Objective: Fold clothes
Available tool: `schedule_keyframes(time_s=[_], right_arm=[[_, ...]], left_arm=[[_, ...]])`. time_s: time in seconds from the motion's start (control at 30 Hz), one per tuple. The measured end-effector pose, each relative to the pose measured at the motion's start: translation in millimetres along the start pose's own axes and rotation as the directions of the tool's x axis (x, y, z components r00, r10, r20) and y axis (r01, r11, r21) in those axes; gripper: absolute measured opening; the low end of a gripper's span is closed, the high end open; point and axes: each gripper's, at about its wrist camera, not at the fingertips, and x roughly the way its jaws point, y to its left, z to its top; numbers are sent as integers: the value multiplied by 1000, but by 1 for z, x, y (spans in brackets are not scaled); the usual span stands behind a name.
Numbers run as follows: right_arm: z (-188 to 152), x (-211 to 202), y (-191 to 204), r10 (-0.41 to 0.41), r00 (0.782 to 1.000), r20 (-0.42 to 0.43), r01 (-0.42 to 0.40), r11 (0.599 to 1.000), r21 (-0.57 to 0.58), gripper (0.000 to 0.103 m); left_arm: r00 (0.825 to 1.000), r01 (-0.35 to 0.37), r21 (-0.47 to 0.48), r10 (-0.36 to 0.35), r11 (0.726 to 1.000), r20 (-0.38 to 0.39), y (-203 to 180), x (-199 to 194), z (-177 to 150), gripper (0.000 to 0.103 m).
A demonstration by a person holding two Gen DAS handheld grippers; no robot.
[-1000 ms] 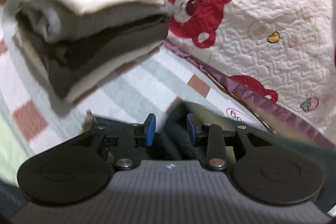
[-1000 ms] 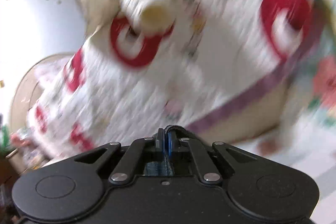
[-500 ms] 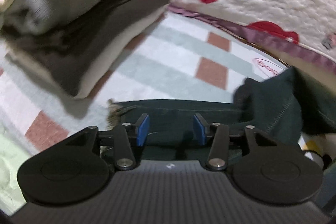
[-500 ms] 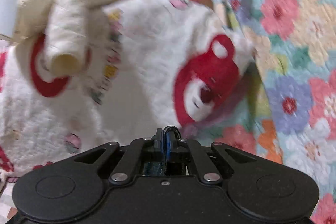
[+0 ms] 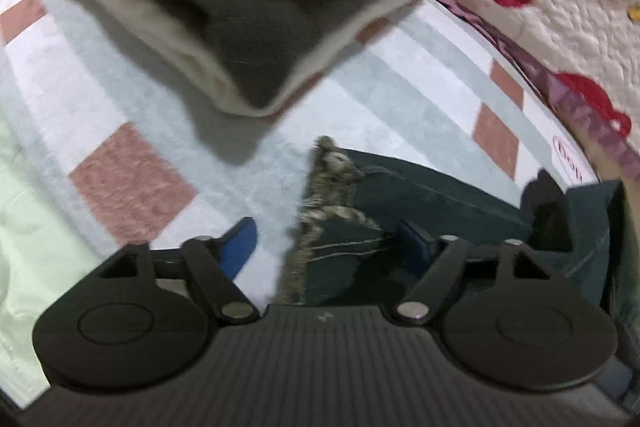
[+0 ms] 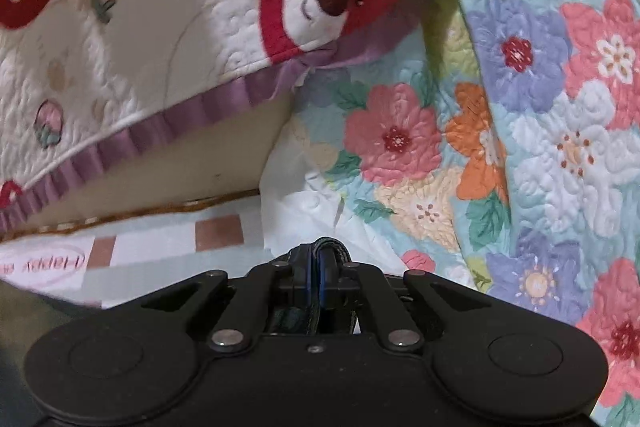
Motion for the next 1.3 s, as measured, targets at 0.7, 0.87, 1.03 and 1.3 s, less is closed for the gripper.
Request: schedule_keyframes(time_s=[0.7, 0.87, 1.03, 1.3], right_arm=[[46, -36, -2, 111, 984, 139, -102, 992, -72, 2], [78, -66, -9, 137, 964, 227, -126, 990, -64, 2], [125, -80, -14, 111, 944, 312, -73, 989, -130, 1], [179, 21, -27, 39, 987, 158, -31, 998, -52, 3]], left_arm=[[852, -422, 473, 159, 773, 500, -139, -111, 68, 4], [798, -464, 433, 152, 773, 583, -146, -145, 100, 4], [738, -499, 407, 128, 765, 663, -160, -174, 133, 3], [712, -487, 246, 219, 838, 667, -165, -115, 171, 6]])
